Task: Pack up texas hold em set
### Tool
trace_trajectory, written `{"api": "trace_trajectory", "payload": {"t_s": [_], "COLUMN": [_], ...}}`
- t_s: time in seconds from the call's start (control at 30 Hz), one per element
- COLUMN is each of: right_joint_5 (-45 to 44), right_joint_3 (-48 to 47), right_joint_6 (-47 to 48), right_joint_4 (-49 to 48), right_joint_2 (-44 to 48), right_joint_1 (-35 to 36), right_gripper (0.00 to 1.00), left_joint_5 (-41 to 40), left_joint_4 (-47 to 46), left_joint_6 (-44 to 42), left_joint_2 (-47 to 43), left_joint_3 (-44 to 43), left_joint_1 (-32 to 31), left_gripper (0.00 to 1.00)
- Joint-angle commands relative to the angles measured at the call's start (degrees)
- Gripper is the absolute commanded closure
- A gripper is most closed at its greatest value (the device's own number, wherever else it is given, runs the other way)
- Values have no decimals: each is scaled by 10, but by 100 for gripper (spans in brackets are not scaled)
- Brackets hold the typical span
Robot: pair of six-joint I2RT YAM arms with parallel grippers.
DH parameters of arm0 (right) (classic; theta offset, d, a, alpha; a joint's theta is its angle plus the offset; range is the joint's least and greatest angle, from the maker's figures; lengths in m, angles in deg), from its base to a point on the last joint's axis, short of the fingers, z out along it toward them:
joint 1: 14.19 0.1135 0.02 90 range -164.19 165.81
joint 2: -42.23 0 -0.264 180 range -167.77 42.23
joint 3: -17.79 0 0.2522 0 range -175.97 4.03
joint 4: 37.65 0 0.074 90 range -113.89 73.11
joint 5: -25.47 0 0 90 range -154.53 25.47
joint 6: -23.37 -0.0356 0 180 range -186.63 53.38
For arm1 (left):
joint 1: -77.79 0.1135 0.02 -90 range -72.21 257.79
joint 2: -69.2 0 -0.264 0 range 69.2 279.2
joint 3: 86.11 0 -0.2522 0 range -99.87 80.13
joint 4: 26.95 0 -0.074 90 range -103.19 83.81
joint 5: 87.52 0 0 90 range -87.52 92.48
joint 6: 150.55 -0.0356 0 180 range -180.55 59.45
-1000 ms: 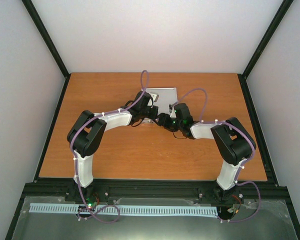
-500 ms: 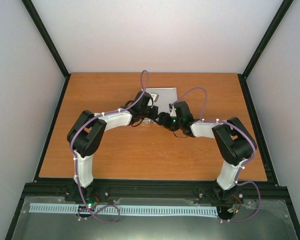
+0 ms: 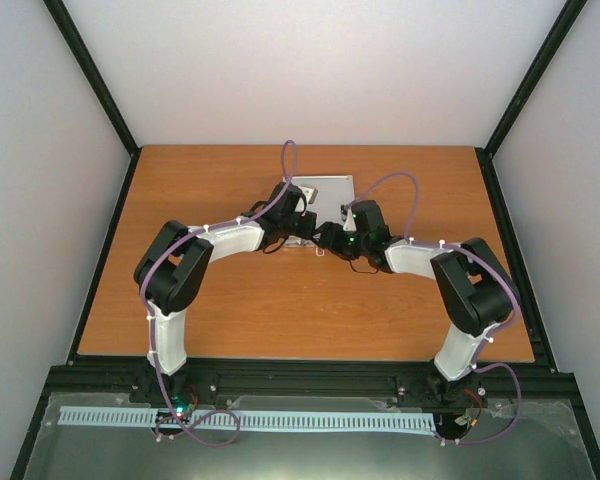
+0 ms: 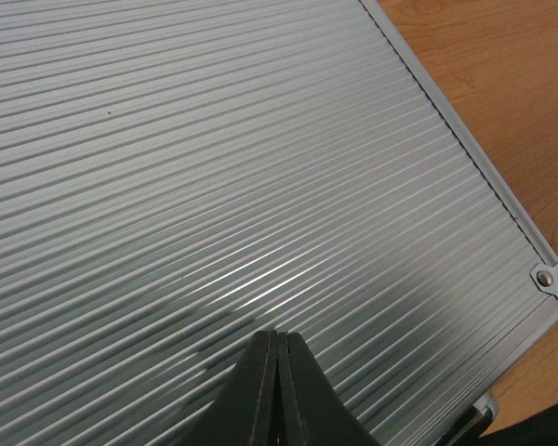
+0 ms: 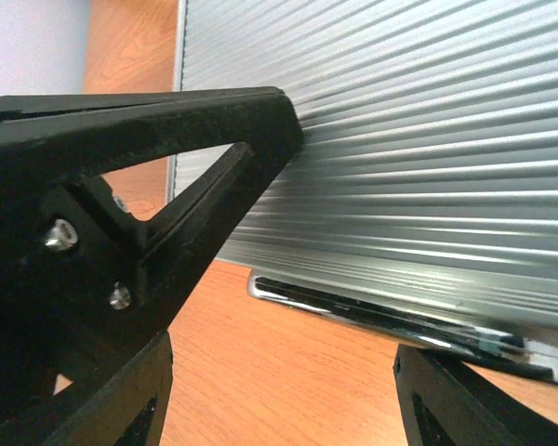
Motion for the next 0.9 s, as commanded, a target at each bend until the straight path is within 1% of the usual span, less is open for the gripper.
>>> {"api": "trace_trajectory", "payload": {"t_s": [0.0, 0.07, 0.27, 0.4, 0.53, 0.7, 0.87], "right_joint_5": [-29, -33, -37, -39, -31, -90, -176], "right_joint_3": [-37, -39, -15, -19, -19, -10, 37], "right_joint_6": [36, 51, 82, 114, 131, 170, 185], "right_joint_4": [-61, -31, 12, 54, 74, 126, 138], "right_joint_2": [49, 55, 84, 85, 82, 111, 179], "right_joint_1": [-13, -12, -12, -8, -2, 37, 60], "right_gripper": [33, 33, 33, 33, 34, 35, 38], "left_joint_5": [-6, -8, -6, -6, -8, -14, -19], "left_joint_4": [178, 178, 176, 178, 183, 190, 194], "left_joint_6": [-8, -8, -7, -9, -10, -11, -14], "left_joint_2": [51, 50, 58, 59, 54, 35, 35], "left_joint_3": [49, 49, 46, 45, 41, 40, 36], "left_joint_1": [-6, -6, -6, -6, -6, -6, -5], "left_gripper": [99, 99, 99, 99, 99, 99, 99]}}
